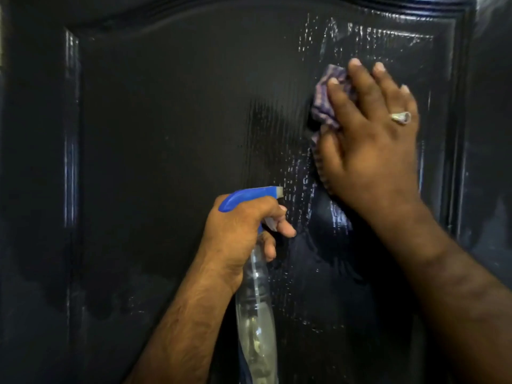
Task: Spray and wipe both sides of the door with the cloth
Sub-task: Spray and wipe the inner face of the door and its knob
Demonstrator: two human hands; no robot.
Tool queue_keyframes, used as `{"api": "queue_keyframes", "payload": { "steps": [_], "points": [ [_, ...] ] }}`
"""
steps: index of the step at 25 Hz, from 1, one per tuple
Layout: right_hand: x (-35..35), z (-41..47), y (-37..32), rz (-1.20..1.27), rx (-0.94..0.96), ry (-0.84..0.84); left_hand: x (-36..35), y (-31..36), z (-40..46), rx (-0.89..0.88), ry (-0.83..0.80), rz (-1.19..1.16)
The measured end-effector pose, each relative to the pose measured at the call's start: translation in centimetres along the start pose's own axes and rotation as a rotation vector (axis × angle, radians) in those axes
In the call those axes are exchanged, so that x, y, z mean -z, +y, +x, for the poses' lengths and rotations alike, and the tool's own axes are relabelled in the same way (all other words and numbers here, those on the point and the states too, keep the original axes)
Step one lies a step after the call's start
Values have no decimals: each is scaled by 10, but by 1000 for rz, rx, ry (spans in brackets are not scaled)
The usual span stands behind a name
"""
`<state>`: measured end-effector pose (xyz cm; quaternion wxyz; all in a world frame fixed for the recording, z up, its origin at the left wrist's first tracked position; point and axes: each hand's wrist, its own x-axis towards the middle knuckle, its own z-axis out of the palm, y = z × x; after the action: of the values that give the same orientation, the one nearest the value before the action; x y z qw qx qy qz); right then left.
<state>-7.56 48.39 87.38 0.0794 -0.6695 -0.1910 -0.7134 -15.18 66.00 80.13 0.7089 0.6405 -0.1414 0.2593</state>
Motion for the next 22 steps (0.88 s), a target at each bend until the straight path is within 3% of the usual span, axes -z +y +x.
{"api": "queue_keyframes", "payload": {
  "steps": [3, 6, 12, 14, 19, 22],
  "points": [
    [-5, -30, -23, -15, 147, -60, 0, -3, 3, -6, 7, -23],
    [17, -87, 4, -21, 280, -140, 2, -8, 6, -12, -4, -34],
    [23, -10, 66, -138, -116, 44, -3, -14, 13, 8, 37, -53],
    [26, -29, 60, -98, -111, 23, -3, -11, 14, 43, 9, -50],
    [54, -178, 29, -41, -92, -159, -13, -14, 5, 34, -1, -40],
    [56, -173, 47, -122, -43, -150, -39, -18, -2, 19, -25, -25]
  ]
}}
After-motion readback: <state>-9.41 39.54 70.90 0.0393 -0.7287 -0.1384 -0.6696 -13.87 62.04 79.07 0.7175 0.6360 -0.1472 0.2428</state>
